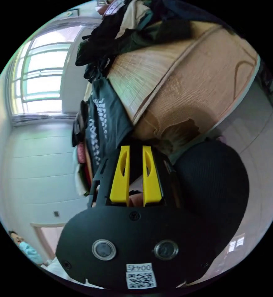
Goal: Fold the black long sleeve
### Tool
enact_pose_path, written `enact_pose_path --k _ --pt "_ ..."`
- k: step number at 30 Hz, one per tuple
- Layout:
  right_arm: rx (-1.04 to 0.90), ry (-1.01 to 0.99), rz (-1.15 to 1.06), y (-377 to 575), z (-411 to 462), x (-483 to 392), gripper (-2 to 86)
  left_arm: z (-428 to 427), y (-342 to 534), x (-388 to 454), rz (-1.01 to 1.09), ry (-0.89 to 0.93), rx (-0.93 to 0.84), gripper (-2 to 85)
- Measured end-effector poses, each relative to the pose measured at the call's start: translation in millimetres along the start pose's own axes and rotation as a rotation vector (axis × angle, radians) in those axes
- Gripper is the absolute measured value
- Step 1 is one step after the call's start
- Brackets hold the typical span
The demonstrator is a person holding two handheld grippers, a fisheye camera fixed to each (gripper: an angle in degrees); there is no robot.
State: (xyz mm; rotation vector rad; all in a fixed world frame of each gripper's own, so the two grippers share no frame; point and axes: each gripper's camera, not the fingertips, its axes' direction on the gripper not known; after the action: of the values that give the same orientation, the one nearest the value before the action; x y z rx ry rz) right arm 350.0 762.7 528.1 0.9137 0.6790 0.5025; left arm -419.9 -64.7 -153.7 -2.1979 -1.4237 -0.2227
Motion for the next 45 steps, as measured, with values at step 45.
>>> enact_pose_path --k 45 --pt "0.041 0.257 -0.422 41.8 -143.9 -22.4 11.1 -22.0 175.9 70.1 0.123 -0.207 0.291 3.4"
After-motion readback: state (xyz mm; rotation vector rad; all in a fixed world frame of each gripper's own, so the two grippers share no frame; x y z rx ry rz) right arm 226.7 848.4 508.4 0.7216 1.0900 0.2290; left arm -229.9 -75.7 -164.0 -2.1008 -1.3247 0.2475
